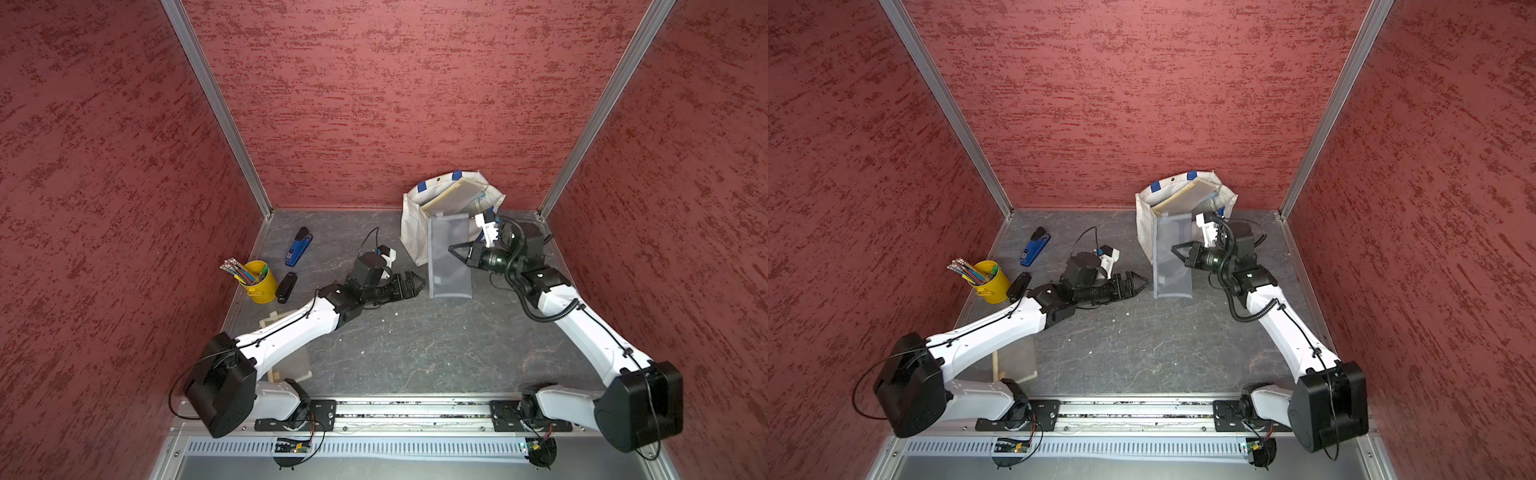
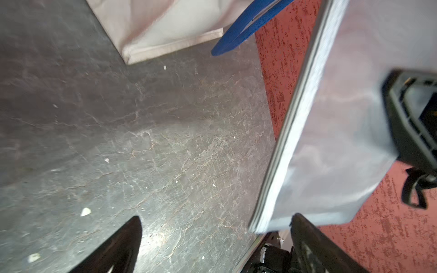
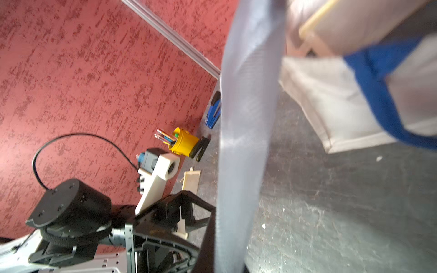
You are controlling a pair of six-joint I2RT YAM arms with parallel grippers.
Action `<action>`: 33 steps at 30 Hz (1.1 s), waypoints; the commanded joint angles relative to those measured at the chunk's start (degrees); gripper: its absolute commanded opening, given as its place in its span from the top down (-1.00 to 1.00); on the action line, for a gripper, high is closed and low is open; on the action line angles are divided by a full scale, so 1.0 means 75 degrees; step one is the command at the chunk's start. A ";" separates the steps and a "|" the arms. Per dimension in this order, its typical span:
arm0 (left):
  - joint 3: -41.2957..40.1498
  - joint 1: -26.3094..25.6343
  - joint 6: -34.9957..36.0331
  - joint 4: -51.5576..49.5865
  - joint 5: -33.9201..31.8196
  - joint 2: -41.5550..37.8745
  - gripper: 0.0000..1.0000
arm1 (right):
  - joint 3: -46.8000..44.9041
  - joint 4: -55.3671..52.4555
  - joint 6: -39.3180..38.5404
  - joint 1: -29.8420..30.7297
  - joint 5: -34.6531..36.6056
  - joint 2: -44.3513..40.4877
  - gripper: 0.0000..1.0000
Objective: Put the pencil pouch into the canvas bag
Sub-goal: Pick up the pencil pouch from the center of the board, then place the pencil pouch in the canvas bag.
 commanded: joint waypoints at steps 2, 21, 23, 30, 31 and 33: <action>0.0494 0.0193 0.0955 -0.1441 -0.0616 -0.0532 -0.99 | 0.1536 -0.1112 0.0082 0.0029 0.1206 0.0534 1.00; 0.1066 0.0181 0.0971 -0.1715 -0.0837 -0.1987 -0.99 | 0.5507 0.0369 0.2805 -0.0152 0.5720 0.4310 1.00; 0.1012 0.0193 0.0965 -0.1782 -0.0854 -0.2126 -0.99 | 0.5907 0.0330 0.2901 -0.0201 0.5781 0.4754 1.00; 0.0940 0.0272 0.0973 -0.2084 -0.0928 -0.2370 -0.99 | 0.6558 0.0273 0.2938 -0.0315 0.5535 0.5862 1.00; 0.0958 0.0286 0.0969 -0.2123 -0.0930 -0.2364 -0.99 | 0.6674 0.0098 0.2937 -0.0321 0.5468 0.6014 1.00; 0.0986 0.0287 0.0966 -0.2165 -0.0914 -0.2371 -0.99 | 0.6462 0.0172 0.3022 -0.0313 0.5405 0.6048 1.00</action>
